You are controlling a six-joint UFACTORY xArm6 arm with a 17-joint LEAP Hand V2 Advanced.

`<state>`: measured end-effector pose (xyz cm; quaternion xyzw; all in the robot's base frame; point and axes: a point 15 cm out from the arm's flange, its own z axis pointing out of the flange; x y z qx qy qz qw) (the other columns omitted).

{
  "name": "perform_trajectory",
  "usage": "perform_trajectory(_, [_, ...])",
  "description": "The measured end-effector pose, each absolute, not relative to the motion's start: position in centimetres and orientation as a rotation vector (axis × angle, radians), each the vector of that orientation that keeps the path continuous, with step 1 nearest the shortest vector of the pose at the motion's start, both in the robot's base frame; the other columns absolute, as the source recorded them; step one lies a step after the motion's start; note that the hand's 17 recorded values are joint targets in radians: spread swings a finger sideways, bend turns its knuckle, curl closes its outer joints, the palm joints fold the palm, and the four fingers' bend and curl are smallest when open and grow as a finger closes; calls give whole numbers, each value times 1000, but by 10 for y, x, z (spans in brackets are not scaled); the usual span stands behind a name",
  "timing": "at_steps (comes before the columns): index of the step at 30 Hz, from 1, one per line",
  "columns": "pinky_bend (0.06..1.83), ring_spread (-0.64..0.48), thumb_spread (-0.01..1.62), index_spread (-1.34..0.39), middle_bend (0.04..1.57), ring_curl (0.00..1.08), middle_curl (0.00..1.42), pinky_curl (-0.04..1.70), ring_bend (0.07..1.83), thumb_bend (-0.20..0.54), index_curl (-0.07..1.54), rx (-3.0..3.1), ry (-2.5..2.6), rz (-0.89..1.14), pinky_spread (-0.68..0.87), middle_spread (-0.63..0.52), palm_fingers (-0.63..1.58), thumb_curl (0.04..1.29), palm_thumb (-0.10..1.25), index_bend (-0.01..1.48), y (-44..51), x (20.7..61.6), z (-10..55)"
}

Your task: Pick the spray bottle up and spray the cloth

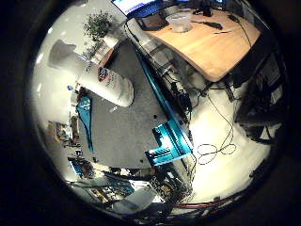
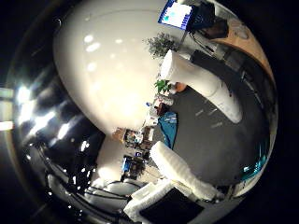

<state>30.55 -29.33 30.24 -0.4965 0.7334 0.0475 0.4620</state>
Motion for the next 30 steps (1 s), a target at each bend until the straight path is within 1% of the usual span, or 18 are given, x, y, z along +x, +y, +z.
perform_trajectory(17, [430,174,1117,-236,305,260,335,312,370,-21,231,-1256,1738,203,339,205,37,291,530,137,-293,344,280])
perform_trajectory(30, [460,180,1101,-290,329,266,332,317,409,-22,208,-1335,1659,262,341,232,10,294,525,133,-275,394,274])
